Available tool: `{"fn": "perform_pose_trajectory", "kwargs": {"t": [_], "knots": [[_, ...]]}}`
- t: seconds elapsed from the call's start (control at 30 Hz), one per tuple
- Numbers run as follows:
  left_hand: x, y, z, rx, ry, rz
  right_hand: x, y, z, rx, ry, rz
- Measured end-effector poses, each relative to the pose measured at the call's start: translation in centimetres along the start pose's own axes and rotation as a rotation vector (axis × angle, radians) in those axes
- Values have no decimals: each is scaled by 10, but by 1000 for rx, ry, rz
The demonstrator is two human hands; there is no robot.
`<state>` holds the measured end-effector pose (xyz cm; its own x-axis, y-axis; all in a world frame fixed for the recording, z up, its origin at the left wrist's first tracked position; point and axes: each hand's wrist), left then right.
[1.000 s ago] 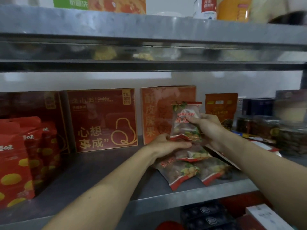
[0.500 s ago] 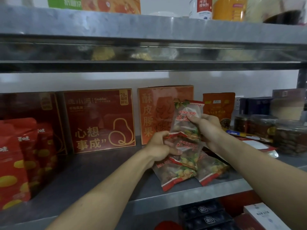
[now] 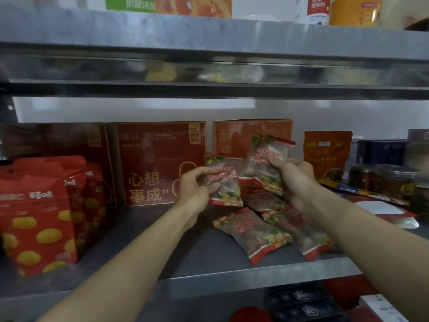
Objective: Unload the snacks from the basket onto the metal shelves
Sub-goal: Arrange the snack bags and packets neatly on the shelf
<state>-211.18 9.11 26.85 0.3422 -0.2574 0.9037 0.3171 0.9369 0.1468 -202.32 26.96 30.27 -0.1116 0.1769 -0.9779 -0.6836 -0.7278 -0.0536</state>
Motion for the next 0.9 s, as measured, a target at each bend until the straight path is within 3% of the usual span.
{"fn": "perform_pose_trajectory", "kwargs": {"t": [0.3, 0.53, 0.9], "knots": [[-6, -122, -9, 202, -125, 88, 2, 99, -17, -299, 118, -113], [-27, -162, -14, 185, -104, 299, 30, 161, -24, -403, 139, -321], [-32, -162, -11, 16, -68, 788, 57, 174, -50, -155, -105, -610]]}}
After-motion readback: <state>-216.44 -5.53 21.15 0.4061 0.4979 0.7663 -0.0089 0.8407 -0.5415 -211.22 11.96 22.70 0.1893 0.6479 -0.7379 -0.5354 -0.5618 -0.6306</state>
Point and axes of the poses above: each hand's wrist, its own z-axis towards the middle knuckle, its own y-axis out of the palm, x = y × z, and after that the axes turned 11 degrees about -z, right-handed
